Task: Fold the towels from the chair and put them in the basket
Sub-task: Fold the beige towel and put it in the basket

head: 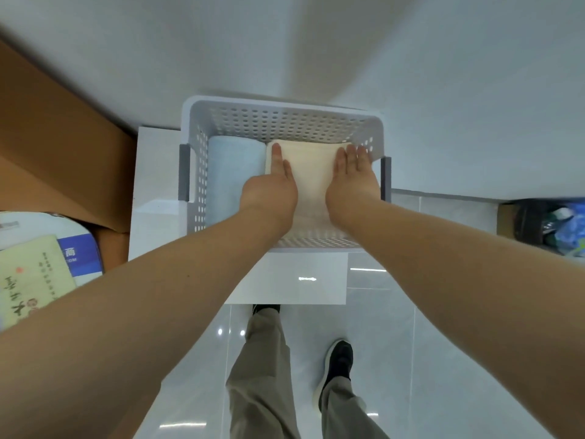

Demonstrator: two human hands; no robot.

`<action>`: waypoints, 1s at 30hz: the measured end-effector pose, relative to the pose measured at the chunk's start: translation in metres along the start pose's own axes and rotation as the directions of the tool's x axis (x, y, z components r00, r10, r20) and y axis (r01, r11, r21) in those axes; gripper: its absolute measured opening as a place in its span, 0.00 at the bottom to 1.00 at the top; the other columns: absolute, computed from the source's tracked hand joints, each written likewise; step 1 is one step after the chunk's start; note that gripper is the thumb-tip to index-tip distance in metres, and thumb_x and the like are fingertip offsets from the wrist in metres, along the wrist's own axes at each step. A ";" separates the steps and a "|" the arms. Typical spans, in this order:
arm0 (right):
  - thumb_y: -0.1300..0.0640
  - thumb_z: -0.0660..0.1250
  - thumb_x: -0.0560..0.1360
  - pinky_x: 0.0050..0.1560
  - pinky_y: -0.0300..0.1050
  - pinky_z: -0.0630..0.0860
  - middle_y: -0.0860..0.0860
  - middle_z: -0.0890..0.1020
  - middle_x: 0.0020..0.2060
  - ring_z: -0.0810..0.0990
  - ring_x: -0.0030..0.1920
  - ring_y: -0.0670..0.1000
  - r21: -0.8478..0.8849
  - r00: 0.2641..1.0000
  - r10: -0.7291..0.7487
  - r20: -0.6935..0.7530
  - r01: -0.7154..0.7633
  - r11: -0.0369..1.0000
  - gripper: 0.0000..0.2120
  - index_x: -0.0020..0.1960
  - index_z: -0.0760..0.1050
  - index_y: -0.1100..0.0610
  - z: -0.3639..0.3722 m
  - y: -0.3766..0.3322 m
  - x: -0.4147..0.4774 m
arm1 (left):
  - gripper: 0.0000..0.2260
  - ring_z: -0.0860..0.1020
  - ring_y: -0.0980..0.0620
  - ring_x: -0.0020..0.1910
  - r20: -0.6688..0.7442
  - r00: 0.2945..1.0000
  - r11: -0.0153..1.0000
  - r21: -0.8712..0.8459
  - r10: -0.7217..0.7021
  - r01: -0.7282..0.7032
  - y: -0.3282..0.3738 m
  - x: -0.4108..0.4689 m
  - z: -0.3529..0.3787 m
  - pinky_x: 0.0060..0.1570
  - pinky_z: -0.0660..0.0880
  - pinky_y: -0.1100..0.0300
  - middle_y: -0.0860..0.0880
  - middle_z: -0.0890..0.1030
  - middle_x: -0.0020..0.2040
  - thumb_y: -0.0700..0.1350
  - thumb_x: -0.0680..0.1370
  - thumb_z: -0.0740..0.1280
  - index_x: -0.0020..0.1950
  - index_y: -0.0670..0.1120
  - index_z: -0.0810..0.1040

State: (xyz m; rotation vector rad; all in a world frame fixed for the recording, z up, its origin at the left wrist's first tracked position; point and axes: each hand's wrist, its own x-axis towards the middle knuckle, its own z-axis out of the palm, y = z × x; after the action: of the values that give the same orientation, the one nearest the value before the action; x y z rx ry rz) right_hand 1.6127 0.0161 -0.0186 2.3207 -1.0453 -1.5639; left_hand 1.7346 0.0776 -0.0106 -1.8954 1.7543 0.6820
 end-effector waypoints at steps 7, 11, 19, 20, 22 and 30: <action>0.54 0.53 0.82 0.77 0.62 0.37 0.69 0.39 0.77 0.40 0.78 0.70 0.037 1.000 -0.013 0.009 0.012 0.999 0.36 0.78 0.38 0.71 0.014 -0.006 0.016 | 0.38 0.74 0.44 0.42 0.048 0.998 0.995 0.095 -0.043 0.038 0.009 0.019 0.005 0.27 0.61 0.54 0.38 0.35 0.80 0.36 0.78 0.60 0.79 0.35 0.39; 0.55 0.54 0.83 0.76 0.64 0.38 0.70 0.40 0.77 0.39 0.77 0.71 0.019 1.000 -0.007 0.001 0.007 1.000 0.36 0.77 0.37 0.72 0.021 -0.012 0.028 | 0.37 0.77 0.44 0.45 0.054 0.997 0.986 0.161 -0.059 0.050 0.016 0.029 0.014 0.29 0.64 0.54 0.35 0.35 0.79 0.37 0.79 0.59 0.78 0.33 0.38; 0.54 0.52 0.83 0.78 0.62 0.38 0.69 0.41 0.78 0.41 0.78 0.69 0.087 0.999 -0.016 -0.031 0.018 0.996 0.34 0.78 0.40 0.71 0.016 -0.007 0.015 | 0.38 0.75 0.42 0.45 -0.003 0.994 0.992 0.072 -0.105 0.105 0.015 0.027 0.021 0.28 0.60 0.53 0.39 0.35 0.80 0.38 0.78 0.60 0.78 0.35 0.36; 0.54 0.51 0.83 0.78 0.62 0.38 0.69 0.42 0.78 0.41 0.79 0.68 0.107 0.999 -0.014 -0.037 0.018 0.994 0.33 0.79 0.41 0.70 0.011 -0.004 0.006 | 0.38 0.74 0.42 0.44 -0.002 0.995 0.991 0.092 -0.099 0.098 0.012 0.021 0.016 0.27 0.60 0.53 0.39 0.35 0.80 0.37 0.78 0.60 0.79 0.35 0.37; 0.55 0.51 0.83 0.78 0.62 0.38 0.67 0.42 0.79 0.41 0.79 0.67 0.155 1.000 -0.024 -0.016 0.026 0.988 0.31 0.79 0.43 0.68 0.000 0.002 -0.019 | 0.37 0.77 0.40 0.53 0.025 0.997 0.989 0.126 -0.080 0.076 0.009 0.005 0.003 0.32 0.65 0.53 0.40 0.36 0.80 0.39 0.79 0.61 0.79 0.35 0.39; 0.63 0.57 0.78 0.68 0.53 0.67 0.60 0.67 0.71 0.67 0.72 0.61 0.747 0.995 -0.008 -0.096 0.077 0.660 0.21 0.71 0.67 0.64 -0.015 0.053 -0.166 | 0.17 0.75 0.43 0.62 0.008 0.999 0.994 -0.100 0.046 -0.045 0.005 -0.109 -0.066 0.52 0.72 0.53 0.45 0.74 0.66 0.48 0.80 0.62 0.67 0.43 0.73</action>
State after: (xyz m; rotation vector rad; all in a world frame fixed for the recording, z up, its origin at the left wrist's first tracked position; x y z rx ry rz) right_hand 1.5661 0.0761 0.1394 2.8786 -1.9190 -1.1286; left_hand 1.7262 0.1185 0.1096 -1.9185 1.7931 0.8082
